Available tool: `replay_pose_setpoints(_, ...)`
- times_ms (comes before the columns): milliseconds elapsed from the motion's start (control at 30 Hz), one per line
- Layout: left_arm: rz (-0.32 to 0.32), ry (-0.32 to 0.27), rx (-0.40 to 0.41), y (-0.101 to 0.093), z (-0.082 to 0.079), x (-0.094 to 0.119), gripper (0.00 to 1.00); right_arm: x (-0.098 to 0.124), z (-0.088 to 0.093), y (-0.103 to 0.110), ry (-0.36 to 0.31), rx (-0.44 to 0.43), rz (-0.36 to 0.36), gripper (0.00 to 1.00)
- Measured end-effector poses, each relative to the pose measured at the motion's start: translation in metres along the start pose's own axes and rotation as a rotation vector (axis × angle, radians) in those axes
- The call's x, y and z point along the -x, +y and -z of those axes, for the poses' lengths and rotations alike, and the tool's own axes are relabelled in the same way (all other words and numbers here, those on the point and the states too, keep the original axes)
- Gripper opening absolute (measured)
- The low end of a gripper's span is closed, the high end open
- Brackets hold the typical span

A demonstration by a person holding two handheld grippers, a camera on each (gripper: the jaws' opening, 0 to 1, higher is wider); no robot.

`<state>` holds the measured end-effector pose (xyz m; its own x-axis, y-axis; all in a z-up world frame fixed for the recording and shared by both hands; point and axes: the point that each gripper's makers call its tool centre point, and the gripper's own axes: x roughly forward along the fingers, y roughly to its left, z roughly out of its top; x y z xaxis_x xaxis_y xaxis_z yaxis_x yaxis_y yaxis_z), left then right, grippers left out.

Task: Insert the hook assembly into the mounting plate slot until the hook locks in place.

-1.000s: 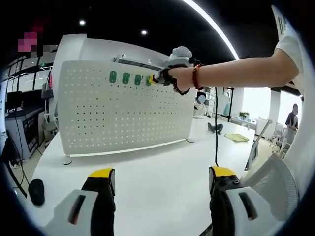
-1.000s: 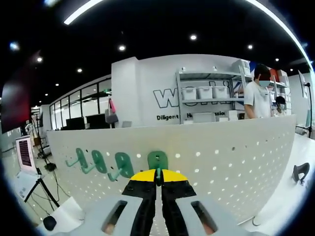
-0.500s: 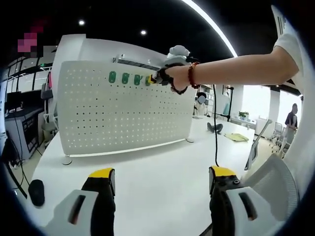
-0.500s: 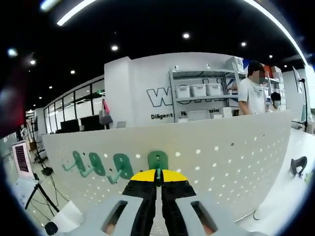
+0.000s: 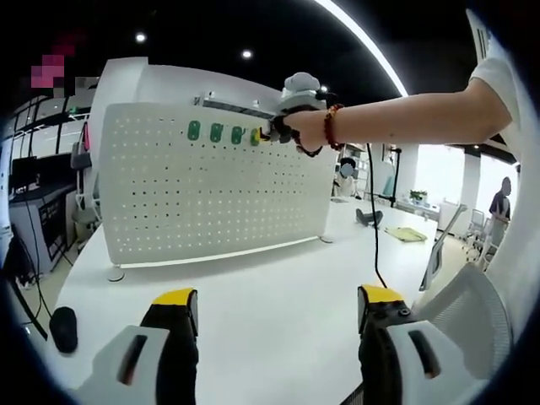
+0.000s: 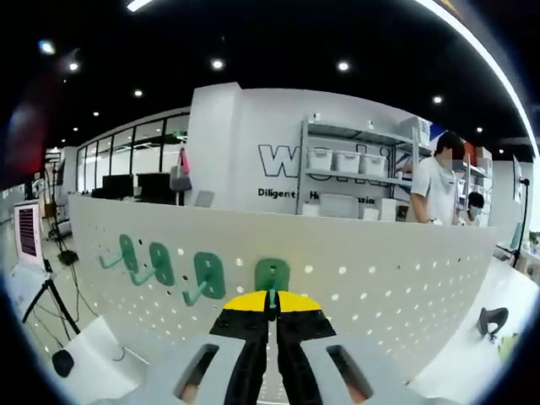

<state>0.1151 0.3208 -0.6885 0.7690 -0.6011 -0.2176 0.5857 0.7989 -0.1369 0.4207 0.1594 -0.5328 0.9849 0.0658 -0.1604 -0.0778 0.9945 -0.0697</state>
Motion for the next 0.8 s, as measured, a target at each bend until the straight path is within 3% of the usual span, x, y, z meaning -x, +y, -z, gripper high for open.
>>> replay_pose_setpoints(133,0.004,-0.005,0.001,-0.0003,-0.0020,-0.0018,0.79,-0.0006,-0.0003,0.0000,0.007,0.028,-0.005,0.00)
replay_pose_setpoints(200,0.004,-0.006,0.004,0.0002,-0.0022,-0.0017,0.79,-0.0002,0.0001,-0.0008,0.001,0.001,-0.009,0.00)
replay_pose_setpoints(267,0.001,-0.003,0.004,0.0010,-0.0013,-0.0015,0.79,0.0010,0.0002,0.0006,0.000,0.046,-0.003,0.00)
replay_pose_setpoints(433,0.001,0.002,0.005,0.0004,0.0003,-0.0013,0.78,0.0030,-0.0006,-0.0014,-0.007,-0.022,-0.006,0.00)
replay_pose_setpoints(500,0.001,0.001,0.003,-0.0003,0.0002,-0.0014,0.78,0.0050,-0.0063,-0.0017,-0.033,-0.007,0.003,0.00)
replay_pose_setpoints(800,0.008,0.002,0.004,-0.0024,0.0002,-0.0015,0.78,0.0015,0.0005,-0.0007,-0.003,0.007,-0.008,0.00)
